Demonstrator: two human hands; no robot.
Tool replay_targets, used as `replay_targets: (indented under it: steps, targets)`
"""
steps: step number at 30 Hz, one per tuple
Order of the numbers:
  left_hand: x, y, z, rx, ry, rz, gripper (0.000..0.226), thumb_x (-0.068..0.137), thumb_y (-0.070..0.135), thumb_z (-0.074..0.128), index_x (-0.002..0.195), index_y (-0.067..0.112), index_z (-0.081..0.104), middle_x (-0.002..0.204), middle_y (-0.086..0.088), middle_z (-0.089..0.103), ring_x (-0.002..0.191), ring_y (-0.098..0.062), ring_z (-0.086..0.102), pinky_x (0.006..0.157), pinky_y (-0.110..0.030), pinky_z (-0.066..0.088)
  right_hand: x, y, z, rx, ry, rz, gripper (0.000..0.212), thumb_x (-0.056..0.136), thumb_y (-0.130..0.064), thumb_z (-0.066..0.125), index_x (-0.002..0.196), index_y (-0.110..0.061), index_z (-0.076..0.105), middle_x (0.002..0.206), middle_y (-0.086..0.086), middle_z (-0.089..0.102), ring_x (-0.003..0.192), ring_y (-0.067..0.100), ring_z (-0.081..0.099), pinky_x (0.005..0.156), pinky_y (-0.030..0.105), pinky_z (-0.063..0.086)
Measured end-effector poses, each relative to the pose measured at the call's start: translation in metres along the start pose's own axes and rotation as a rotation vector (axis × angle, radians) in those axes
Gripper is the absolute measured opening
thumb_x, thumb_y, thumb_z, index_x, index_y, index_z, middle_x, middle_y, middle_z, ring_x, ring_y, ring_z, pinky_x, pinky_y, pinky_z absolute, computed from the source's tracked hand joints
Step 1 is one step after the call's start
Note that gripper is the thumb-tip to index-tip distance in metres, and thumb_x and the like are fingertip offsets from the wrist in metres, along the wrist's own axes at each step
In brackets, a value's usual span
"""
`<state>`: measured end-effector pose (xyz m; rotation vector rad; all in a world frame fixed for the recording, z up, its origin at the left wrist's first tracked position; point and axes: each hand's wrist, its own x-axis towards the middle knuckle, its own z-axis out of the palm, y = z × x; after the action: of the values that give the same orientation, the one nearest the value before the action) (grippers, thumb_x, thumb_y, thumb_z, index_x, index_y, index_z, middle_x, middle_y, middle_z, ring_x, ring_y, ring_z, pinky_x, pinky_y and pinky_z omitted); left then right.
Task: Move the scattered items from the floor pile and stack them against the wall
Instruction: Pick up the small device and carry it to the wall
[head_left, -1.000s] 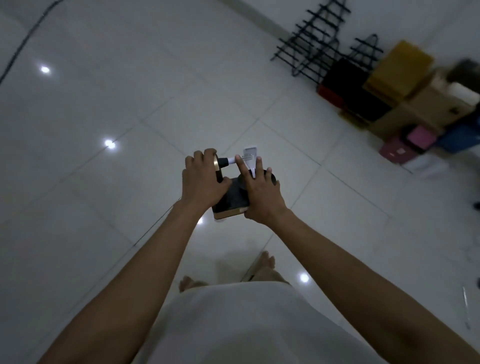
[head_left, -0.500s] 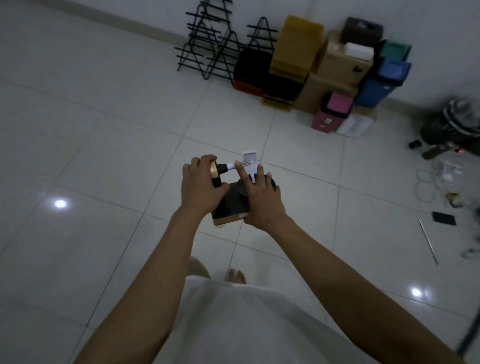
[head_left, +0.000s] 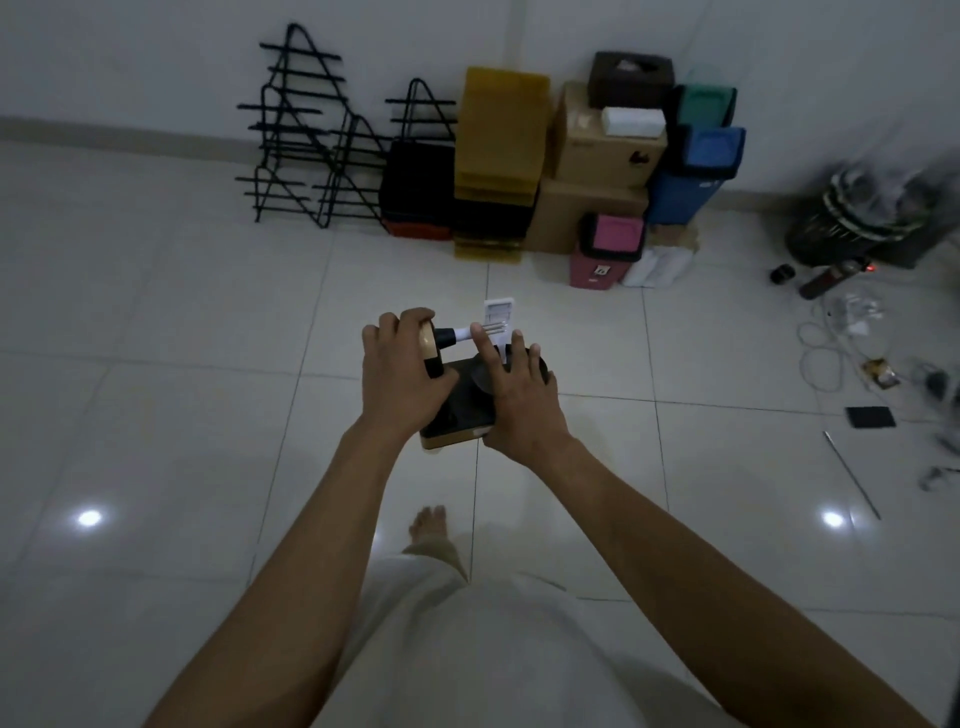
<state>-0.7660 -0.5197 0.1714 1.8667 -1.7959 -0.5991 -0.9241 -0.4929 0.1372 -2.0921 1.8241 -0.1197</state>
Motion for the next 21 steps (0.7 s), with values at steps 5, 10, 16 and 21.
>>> replay_targets:
  steps: [5,10,16,21]
  targets:
    - [0.115,0.026,0.013,0.035,-0.091,0.159,0.060,0.071,0.023,0.071,0.126,0.033,0.049,0.101,0.002,0.036,0.101,-0.020,0.034,0.078,-0.028,0.039,0.090,0.027,-0.026,0.047,0.022,0.099,0.134,0.071,-0.029,0.082,0.139,-0.048,-0.032,0.160,0.019,0.001,0.144,0.049,0.007,0.111,0.064,0.025]
    - [0.220,0.061,0.050,0.046,-0.148,0.217,0.051,0.071,0.022,0.072,0.117,0.033,0.053,0.100,0.000,0.036,0.101,-0.023,0.035,0.081,-0.030,0.041,0.178,0.077,-0.051,0.073,0.039,0.172,0.138,0.069,-0.028,0.084,0.139,-0.048,-0.034,0.160,0.018,0.002,0.144,0.050,0.008,0.111,0.063,0.025]
    - [0.353,0.104,0.084,0.048,-0.113,0.154,0.058,0.068,0.024,0.073,0.121,0.034,0.050,0.109,-0.004,0.041,0.105,-0.025,0.036,0.088,-0.034,0.041,0.312,0.146,-0.103,0.052,0.021,0.074,0.138,0.067,-0.028,0.083,0.141,-0.047,-0.032,0.159,0.019,0.004,0.144,0.048,0.010,0.110,0.065,0.027]
    - [0.450,0.134,0.093,0.069,-0.065,0.071,0.075,0.070,0.029,0.073,0.138,0.030,0.039,0.116,-0.010,0.040,0.109,-0.030,0.034,0.091,-0.036,0.038,0.415,0.182,-0.154,-0.017,-0.003,-0.014,0.136,0.068,-0.027,0.083,0.142,-0.046,-0.030,0.160,0.017,0.001,0.144,0.048,0.008,0.110,0.063,0.028]
